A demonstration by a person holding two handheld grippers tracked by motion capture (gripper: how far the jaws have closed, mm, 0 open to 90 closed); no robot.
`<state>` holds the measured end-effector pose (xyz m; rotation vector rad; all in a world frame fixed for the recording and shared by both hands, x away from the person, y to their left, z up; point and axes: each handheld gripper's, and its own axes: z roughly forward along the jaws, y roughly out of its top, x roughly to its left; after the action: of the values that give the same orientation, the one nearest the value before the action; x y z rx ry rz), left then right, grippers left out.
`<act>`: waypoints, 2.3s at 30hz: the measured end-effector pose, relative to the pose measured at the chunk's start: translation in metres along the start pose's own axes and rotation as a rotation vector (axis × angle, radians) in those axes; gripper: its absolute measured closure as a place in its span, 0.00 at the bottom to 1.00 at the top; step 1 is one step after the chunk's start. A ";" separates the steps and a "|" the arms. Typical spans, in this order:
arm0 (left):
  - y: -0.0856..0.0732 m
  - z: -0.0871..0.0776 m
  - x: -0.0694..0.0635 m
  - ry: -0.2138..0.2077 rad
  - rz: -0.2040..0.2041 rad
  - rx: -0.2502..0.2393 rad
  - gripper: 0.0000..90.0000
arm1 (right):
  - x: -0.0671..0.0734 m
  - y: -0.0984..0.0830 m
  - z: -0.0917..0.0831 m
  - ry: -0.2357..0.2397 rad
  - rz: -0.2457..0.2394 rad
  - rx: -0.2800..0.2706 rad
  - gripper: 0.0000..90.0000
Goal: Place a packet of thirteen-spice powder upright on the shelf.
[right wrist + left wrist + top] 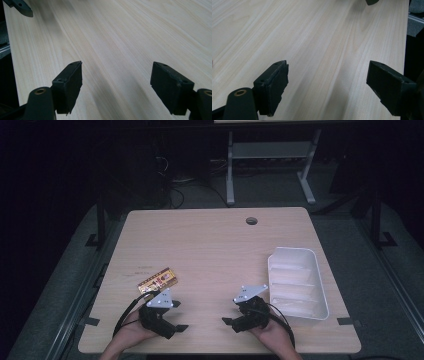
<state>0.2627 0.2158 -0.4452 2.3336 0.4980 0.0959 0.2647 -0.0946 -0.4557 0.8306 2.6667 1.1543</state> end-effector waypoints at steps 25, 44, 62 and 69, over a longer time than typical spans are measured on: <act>-0.009 -0.030 0.021 0.086 -0.048 -0.060 0.19 | 0.003 0.000 0.002 -0.007 -0.017 0.017 0.27; -0.016 -0.060 0.039 0.171 -0.080 -0.067 0.18 | 0.001 0.001 -0.001 -0.012 -0.014 0.015 0.27; -0.015 -0.068 0.090 0.200 -0.136 0.035 0.17 | 0.008 0.003 -0.001 -0.006 -0.030 0.007 0.27; -0.020 -0.057 0.108 0.228 -0.162 0.088 0.17 | 0.005 0.003 -0.005 -0.015 -0.026 -0.004 0.27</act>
<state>0.3439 0.3070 -0.4253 2.3699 0.8173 0.2702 0.2602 -0.0934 -0.4494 0.7983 2.6541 1.1426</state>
